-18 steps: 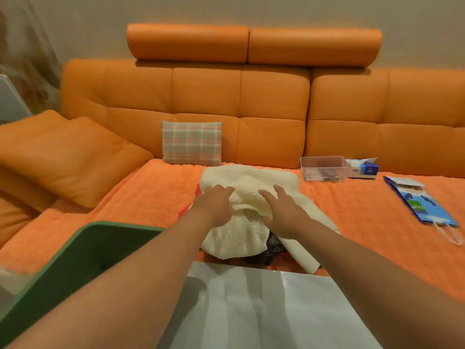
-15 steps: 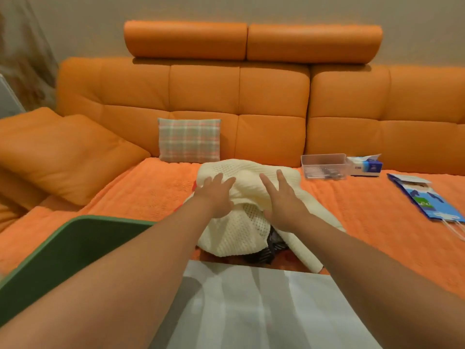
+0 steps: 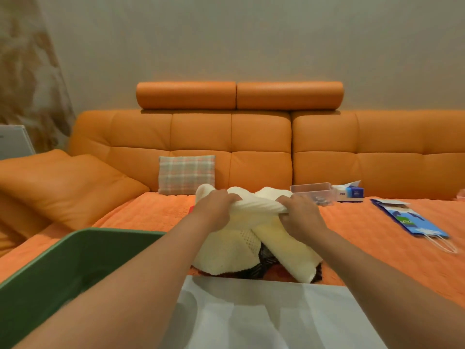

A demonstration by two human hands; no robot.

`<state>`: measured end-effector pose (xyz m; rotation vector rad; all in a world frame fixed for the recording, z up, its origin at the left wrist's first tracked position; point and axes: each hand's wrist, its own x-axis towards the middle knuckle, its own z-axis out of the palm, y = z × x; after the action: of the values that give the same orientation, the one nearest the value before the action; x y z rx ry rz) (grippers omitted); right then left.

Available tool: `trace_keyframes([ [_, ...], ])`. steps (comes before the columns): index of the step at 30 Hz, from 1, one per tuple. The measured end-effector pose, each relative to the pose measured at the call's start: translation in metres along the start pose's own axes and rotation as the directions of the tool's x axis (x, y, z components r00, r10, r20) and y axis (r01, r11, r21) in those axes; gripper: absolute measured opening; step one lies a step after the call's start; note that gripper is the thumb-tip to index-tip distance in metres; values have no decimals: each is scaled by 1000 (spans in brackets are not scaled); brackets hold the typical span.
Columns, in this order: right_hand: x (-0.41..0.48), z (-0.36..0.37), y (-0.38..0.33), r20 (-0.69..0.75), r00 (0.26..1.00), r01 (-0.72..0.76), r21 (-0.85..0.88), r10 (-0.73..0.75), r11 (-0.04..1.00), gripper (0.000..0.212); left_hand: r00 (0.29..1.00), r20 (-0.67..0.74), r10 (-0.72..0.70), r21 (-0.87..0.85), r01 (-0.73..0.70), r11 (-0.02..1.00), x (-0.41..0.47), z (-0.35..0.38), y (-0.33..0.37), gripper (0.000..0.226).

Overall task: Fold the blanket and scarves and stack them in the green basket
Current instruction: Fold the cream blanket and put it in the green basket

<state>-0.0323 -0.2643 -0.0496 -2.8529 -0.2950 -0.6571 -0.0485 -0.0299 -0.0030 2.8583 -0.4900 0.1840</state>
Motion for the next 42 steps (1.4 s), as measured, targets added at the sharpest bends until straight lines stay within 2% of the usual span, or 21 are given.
trace_keyframes([
  [3,-32,-42,1,-141,989,46,53,-38,998,23,992,-117,56,-114,-69,991,-31,-21,30,57],
  [6,-80,-78,0,-179,982,75,56,-64,996,20,994,-96,49,-191,-67,979,-67,-30,59,48],
  [10,-158,-121,-8,84,995,69,-86,-62,994,22,997,44,69,-94,-64,994,-126,-29,97,46],
  [13,-217,-147,-19,265,964,72,-227,-9,971,24,977,193,90,-117,-68,991,-177,-13,117,48],
  [16,-273,-161,-26,396,915,54,-301,73,952,28,957,277,83,-115,-52,992,-225,5,134,46],
  [18,-307,-166,-28,519,837,-12,-300,173,954,37,937,335,95,-133,-53,990,-255,12,148,47],
  [20,-332,-166,-29,709,653,-105,-262,265,959,38,886,454,90,-105,-47,993,-283,19,162,46],
  [22,-346,-166,-32,865,419,-313,-147,275,938,40,791,612,3,-35,23,999,-302,26,169,45],
  [23,-348,-168,-35,910,337,-421,-85,242,903,43,730,682,-50,-16,83,996,-308,28,169,48],
  [24,-348,-170,-36,929,311,-489,-26,202,872,45,671,736,-86,-15,144,989,-313,29,168,48],
  [25,-348,-171,-39,916,358,-512,32,180,858,45,644,760,-82,-45,179,983,-315,29,166,46],
  [26,-344,-168,-40,857,476,-484,68,197,872,43,666,744,-53,-92,181,979,-315,28,164,41],
  [28,-337,-160,-43,609,758,-306,14,235,952,39,826,563,19,-148,78,986,-311,26,156,33],
  [29,-334,-154,-44,492,842,-234,-35,220,972,38,898,437,40,-120,14,993,-306,26,152,32],
  [30,-333,-145,-45,434,879,-201,-41,198,979,42,941,334,53,-78,-28,997,-301,28,147,33],
  [32,-331,-123,-48,462,871,-175,-24,166,984,60,969,241,52,8,-56,998,-285,38,139,35],
  [35,-328,-90,-48,522,848,-97,-28,97,995,84,957,287,-40,150,-4,989,-264,58,132,46],
  [37,-324,-71,-43,513,858,-15,-28,27,999,79,937,335,-99,146,52,988,-255,69,125,60],
  [39,-318,-63,-30,483,875,51,-80,-6,995,59,912,395,-113,49,102,994,-250,80,117,69],
  [42,-312,-66,-1,400,915,94,-334,51,938,43,885,441,-150,113,111,987,-252,92,112,65],
])
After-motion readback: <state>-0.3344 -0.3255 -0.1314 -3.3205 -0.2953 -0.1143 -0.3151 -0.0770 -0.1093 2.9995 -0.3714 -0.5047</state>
